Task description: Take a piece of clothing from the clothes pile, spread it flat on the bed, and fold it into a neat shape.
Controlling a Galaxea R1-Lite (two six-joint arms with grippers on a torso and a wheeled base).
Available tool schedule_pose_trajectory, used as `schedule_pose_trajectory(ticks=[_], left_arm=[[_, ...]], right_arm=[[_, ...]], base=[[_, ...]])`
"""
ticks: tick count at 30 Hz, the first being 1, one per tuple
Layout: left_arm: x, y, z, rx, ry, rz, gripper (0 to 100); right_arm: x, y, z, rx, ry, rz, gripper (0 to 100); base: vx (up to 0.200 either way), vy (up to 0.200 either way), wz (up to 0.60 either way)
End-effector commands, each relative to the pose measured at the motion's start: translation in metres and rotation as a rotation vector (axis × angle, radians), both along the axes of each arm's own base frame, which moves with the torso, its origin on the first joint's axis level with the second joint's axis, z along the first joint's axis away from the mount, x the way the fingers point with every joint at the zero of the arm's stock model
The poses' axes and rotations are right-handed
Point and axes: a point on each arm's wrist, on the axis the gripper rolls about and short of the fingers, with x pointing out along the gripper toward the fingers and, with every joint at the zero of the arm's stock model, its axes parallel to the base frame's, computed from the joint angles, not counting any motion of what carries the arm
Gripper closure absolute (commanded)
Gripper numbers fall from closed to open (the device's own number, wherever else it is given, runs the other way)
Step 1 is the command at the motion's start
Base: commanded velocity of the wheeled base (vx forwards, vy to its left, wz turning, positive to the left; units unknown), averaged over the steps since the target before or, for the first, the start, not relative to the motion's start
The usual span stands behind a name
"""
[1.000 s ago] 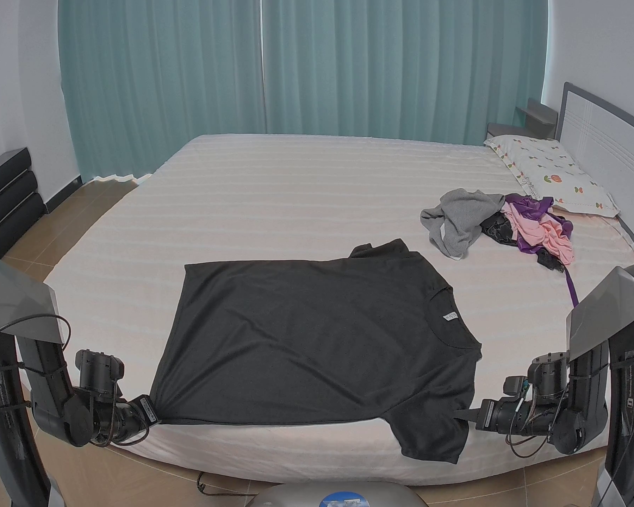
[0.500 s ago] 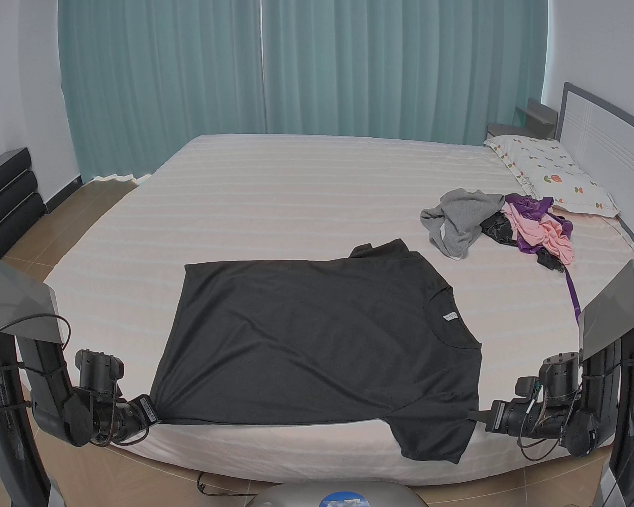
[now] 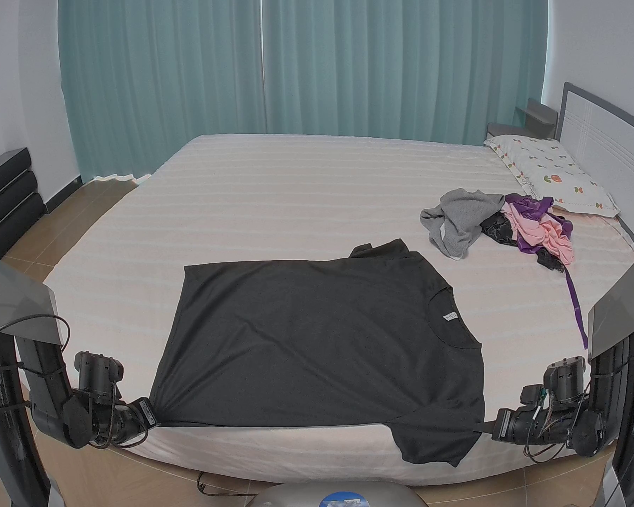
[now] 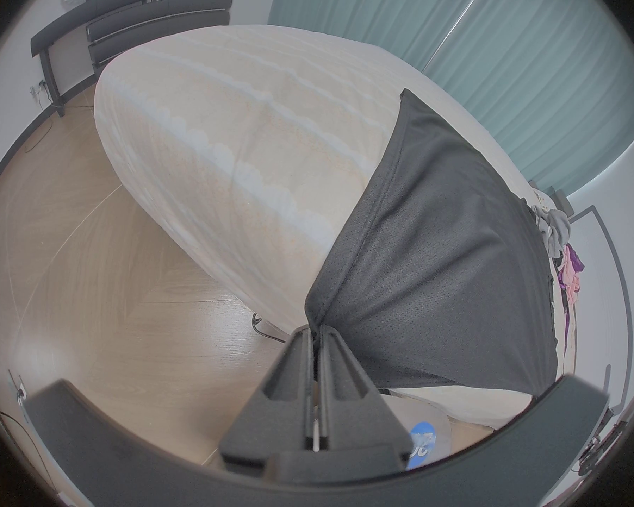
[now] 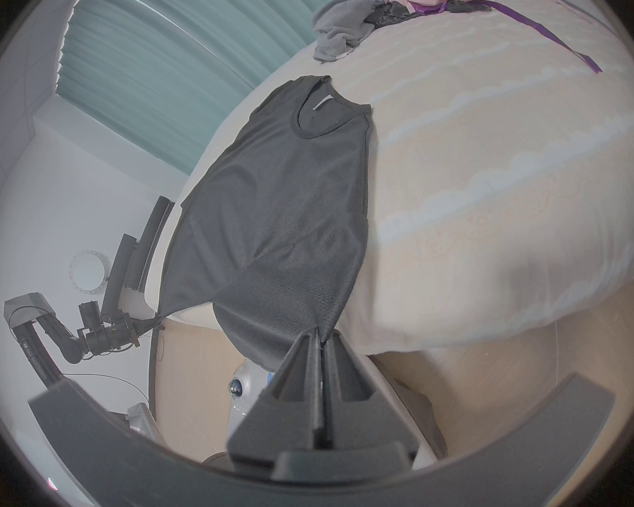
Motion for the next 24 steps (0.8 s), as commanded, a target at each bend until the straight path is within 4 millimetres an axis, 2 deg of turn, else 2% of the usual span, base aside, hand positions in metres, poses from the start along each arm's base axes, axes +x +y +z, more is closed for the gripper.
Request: schedule_pose_trajectory(ticks=[1, 16, 24], left_arm=[[-0.001, 0.000, 0.001, 0.006, 0.000, -0.005, 100], [-0.017, 0.001, 0.002, 0.068, -0.042, -0.087, 100], [-0.027, 0.001, 0.004, 0.092, -0.058, -0.119, 100]], right_arm=[[-0.006, 0.000, 0.005, -0.003, 0.013, 0.005, 100], [-0.029, -0.003, 0.020, -0.075, 0.135, 0.088, 100], [-0.034, -0.003, 0.022, -0.096, 0.155, 0.088, 100]], base=[[0.000, 0.000, 0.00], [0.000, 0.000, 0.00], [0.000, 0.000, 0.00]])
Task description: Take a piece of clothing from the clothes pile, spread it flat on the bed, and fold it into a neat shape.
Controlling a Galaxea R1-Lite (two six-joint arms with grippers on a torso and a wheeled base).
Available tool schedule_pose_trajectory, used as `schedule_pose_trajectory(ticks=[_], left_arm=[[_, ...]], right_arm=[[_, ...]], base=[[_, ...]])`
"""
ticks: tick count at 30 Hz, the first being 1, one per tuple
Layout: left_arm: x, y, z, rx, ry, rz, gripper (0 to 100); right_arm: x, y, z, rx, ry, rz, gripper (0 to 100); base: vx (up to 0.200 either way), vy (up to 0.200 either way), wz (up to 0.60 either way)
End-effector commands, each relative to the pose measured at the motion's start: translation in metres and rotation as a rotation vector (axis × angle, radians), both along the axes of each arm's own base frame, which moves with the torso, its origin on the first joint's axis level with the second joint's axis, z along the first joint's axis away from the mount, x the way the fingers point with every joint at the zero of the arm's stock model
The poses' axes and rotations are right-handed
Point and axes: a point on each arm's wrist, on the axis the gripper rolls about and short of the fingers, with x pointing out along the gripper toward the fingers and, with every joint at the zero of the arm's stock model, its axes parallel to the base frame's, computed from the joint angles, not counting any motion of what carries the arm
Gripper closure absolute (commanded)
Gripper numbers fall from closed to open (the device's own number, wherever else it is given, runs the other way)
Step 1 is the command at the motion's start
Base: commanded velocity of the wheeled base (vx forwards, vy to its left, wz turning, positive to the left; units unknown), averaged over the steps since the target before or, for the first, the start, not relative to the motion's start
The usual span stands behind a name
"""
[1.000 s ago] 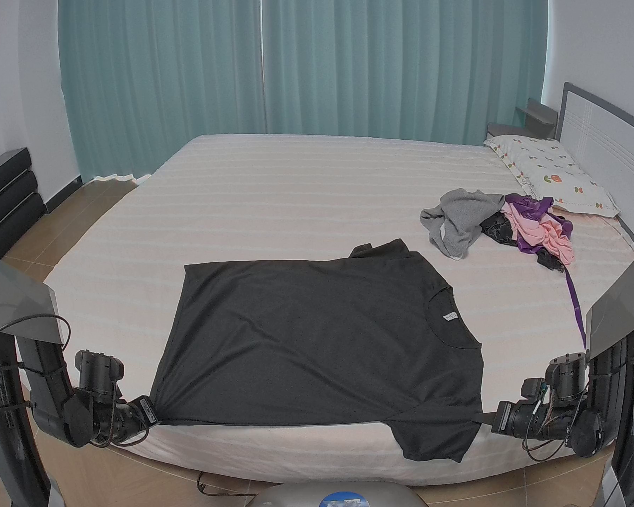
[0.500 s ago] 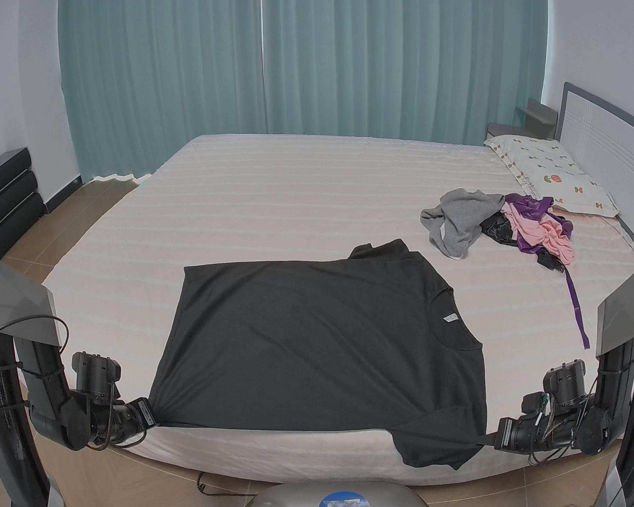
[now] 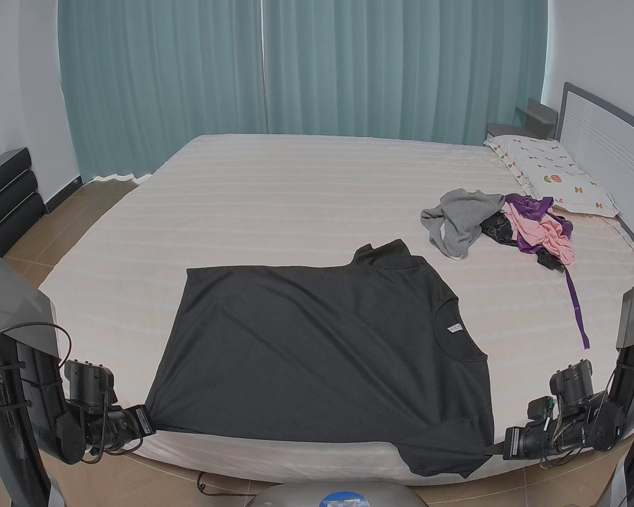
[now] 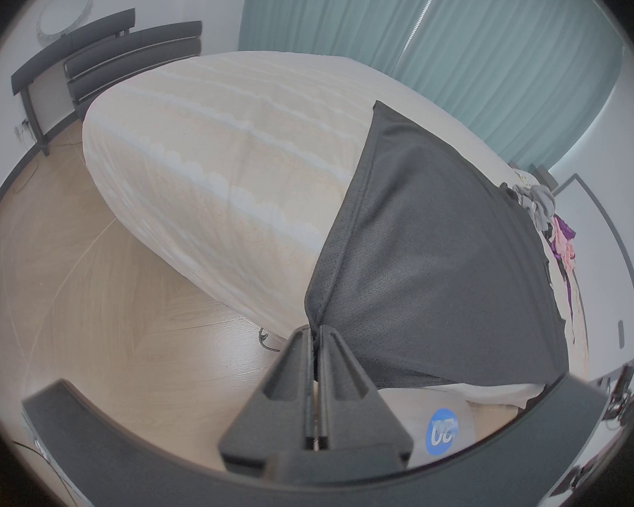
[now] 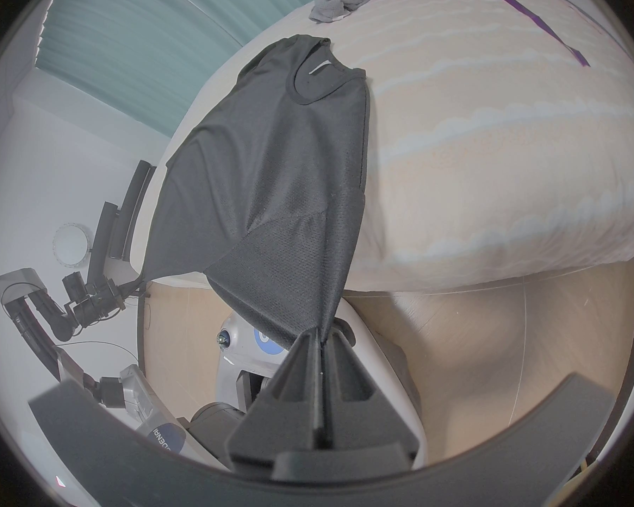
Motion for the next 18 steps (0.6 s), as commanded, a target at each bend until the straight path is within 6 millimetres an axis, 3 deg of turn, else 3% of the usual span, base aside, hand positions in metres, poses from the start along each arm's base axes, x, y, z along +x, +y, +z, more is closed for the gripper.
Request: schedule_pose_trajectory(ticks=[1, 18], left_arm=[[-0.012, 0.000, -0.001, 0.026, 0.030, -0.038, 100], [-0.020, -0.001, -0.006, 0.052, 0.087, -0.081, 100]], right_arm=[[-0.005, -0.001, 0.004, -0.005, -0.005, -0.001, 100], [-0.021, -0.003, 0.013, -0.049, 0.043, 0.083, 100]], base=[[0.000, 0.000, 0.00], [0.000, 0.000, 0.00]])
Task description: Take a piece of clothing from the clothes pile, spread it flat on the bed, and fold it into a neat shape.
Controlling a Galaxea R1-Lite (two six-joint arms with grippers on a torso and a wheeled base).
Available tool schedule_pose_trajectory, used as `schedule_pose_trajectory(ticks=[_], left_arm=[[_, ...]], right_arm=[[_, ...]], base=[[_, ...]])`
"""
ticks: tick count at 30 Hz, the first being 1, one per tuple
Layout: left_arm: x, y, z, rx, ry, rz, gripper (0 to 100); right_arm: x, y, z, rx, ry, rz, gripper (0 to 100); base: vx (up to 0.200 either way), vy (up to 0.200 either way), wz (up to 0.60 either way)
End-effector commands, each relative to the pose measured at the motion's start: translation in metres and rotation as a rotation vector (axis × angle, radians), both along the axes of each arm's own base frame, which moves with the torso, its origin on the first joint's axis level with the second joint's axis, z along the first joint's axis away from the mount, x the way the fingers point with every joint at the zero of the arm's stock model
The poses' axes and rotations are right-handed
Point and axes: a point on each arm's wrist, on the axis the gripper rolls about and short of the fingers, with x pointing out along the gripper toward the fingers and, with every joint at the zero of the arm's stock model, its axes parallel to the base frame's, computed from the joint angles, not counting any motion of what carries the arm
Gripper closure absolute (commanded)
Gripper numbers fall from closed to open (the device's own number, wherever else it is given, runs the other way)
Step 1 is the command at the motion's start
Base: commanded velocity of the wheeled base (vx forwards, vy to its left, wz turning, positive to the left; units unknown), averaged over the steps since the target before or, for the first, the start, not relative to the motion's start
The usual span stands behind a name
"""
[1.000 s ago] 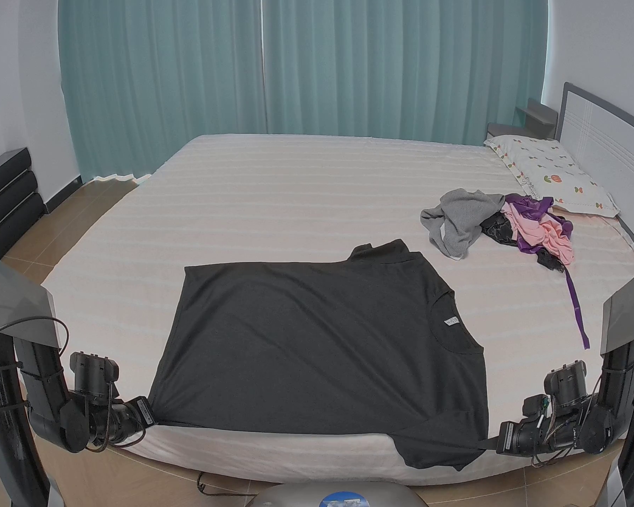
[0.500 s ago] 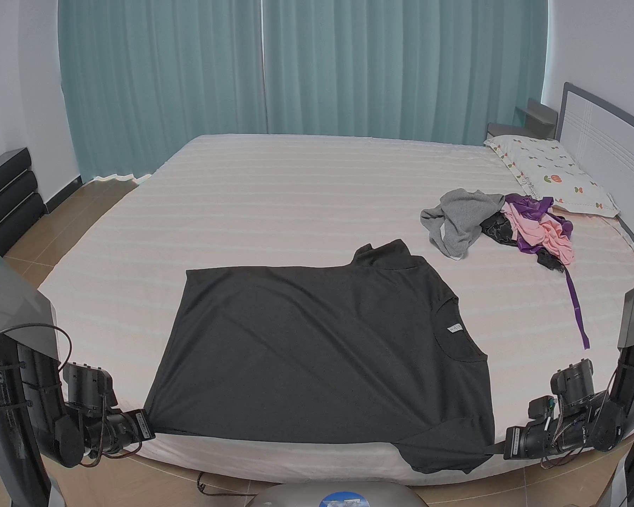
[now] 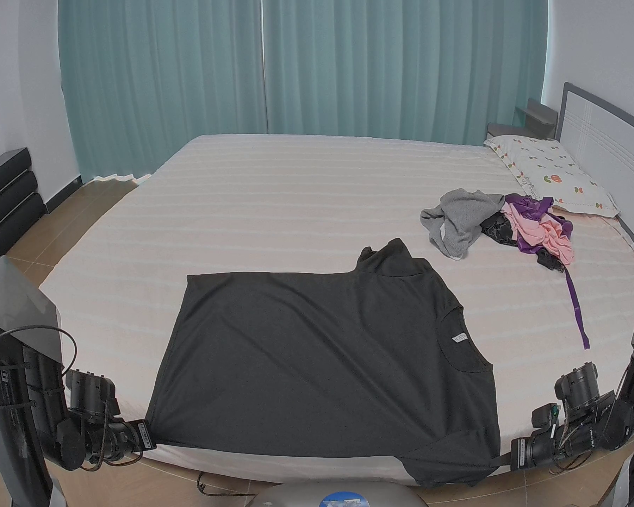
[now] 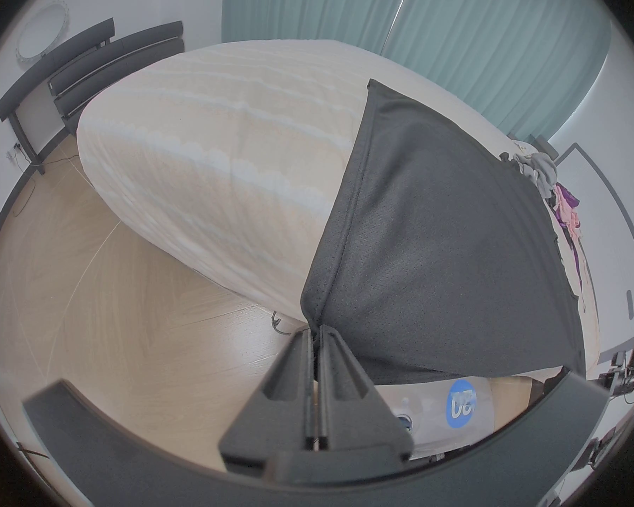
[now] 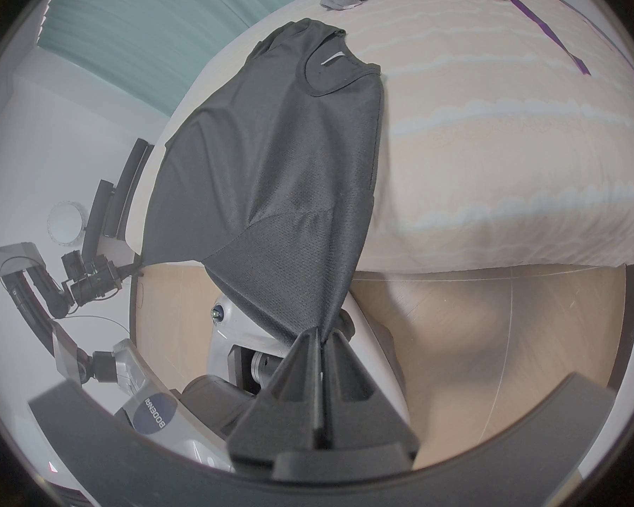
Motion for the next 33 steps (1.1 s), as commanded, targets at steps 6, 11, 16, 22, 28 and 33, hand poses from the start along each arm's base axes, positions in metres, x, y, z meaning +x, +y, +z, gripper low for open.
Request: schedule_pose_trajectory(ticks=[6, 11, 16, 22, 28, 33], left_arm=[[-0.013, 0.000, 0.011, 0.019, 0.050, -0.038, 100], [-0.017, -0.001, 0.016, 0.035, 0.065, -0.055, 100], [-0.020, 0.000, 0.022, 0.061, 0.067, -0.070, 100], [-0.028, -0.001, 0.030, 0.073, 0.095, -0.101, 100], [-0.029, -0.001, 0.030, 0.080, 0.097, -0.103, 100], [-0.035, -0.001, 0.031, 0.096, 0.142, -0.138, 100]], right_arm=[[-0.012, -0.002, 0.005, -0.022, 0.020, 0.044, 100], [-0.015, -0.002, 0.006, -0.037, 0.030, 0.076, 100], [-0.021, -0.003, 0.013, -0.045, 0.014, 0.102, 100], [-0.029, -0.001, 0.022, -0.053, 0.006, 0.145, 100], [-0.035, -0.002, 0.025, -0.060, 0.011, 0.166, 100], [-0.040, -0.003, 0.027, -0.072, 0.018, 0.199, 100]], base=[[0.000, 0.000, 0.00], [0.000, 0.000, 0.00], [0.000, 0.000, 0.00], [0.000, 0.000, 0.00], [0.000, 0.000, 0.00], [0.000, 0.000, 0.00]])
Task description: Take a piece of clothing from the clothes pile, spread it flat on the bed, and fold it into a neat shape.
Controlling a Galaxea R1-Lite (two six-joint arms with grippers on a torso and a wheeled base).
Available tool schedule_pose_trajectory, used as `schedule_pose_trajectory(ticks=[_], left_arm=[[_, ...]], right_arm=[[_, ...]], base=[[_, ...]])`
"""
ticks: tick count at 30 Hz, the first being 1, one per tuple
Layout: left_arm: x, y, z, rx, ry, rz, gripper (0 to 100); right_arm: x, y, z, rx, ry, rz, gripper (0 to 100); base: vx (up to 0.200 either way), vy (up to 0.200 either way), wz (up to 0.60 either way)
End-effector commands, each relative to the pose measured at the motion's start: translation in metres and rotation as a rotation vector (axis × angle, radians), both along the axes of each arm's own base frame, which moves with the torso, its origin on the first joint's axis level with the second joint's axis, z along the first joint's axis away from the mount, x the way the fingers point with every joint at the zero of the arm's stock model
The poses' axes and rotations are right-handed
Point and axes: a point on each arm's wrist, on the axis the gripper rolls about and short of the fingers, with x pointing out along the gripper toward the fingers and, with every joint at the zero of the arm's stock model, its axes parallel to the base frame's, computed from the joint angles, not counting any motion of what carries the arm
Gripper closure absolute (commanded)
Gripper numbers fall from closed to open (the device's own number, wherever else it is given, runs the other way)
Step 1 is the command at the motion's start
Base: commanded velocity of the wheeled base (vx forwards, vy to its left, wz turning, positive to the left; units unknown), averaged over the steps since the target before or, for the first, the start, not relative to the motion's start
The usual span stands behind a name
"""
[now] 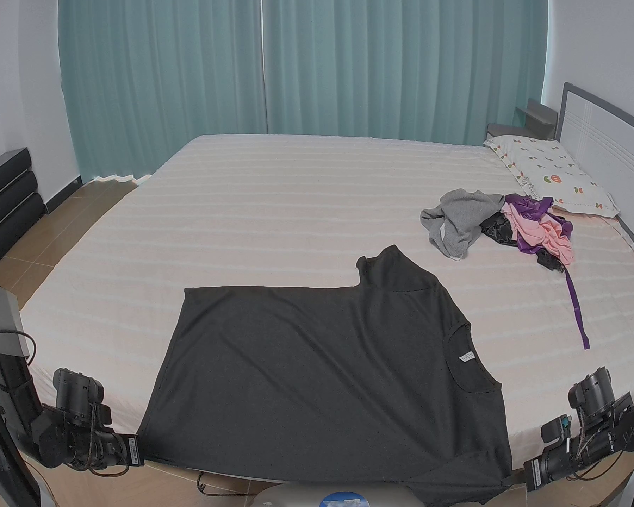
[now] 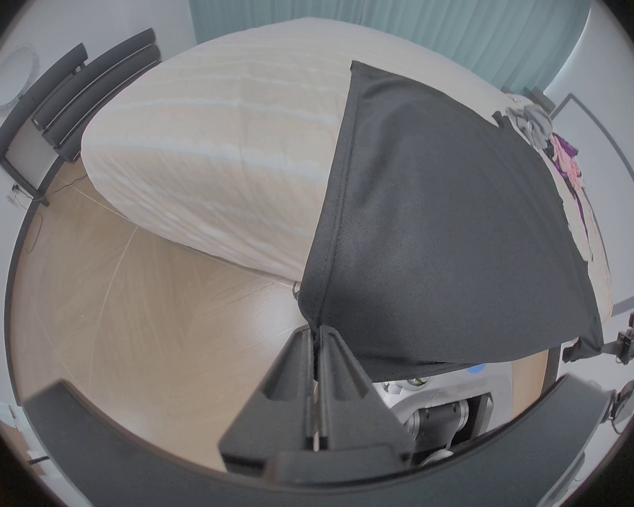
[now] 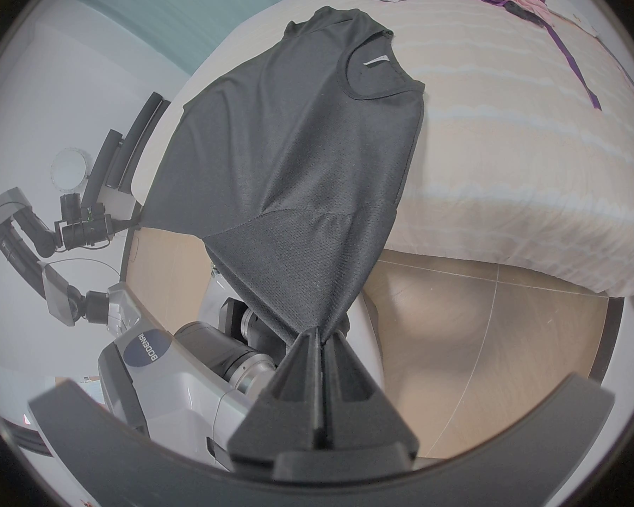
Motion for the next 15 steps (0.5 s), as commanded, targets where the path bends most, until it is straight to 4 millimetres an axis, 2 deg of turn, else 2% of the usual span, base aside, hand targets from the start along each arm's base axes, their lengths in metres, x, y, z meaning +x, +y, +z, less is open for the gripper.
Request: schedule_pose_trajectory(ticks=[1, 11, 15], left_arm=[[-0.0082, 0.0001, 0.0021, 0.011, 0.028, -0.022, 100], [-0.0162, 0.0000, 0.0065, 0.028, 0.066, -0.055, 100], [-0.0150, 0.0004, 0.0095, 0.038, 0.040, -0.067, 100]], right_arm=[[-0.0076, -0.0013, 0.0030, -0.003, -0.004, 0.014, 100], [-0.0136, -0.0022, 0.0078, -0.007, -0.014, 0.039, 100], [-0.0107, -0.0038, 0.0118, -0.002, -0.067, 0.030, 100]], base=[[0.000, 0.000, 0.00], [0.000, 0.000, 0.00], [0.000, 0.000, 0.00]])
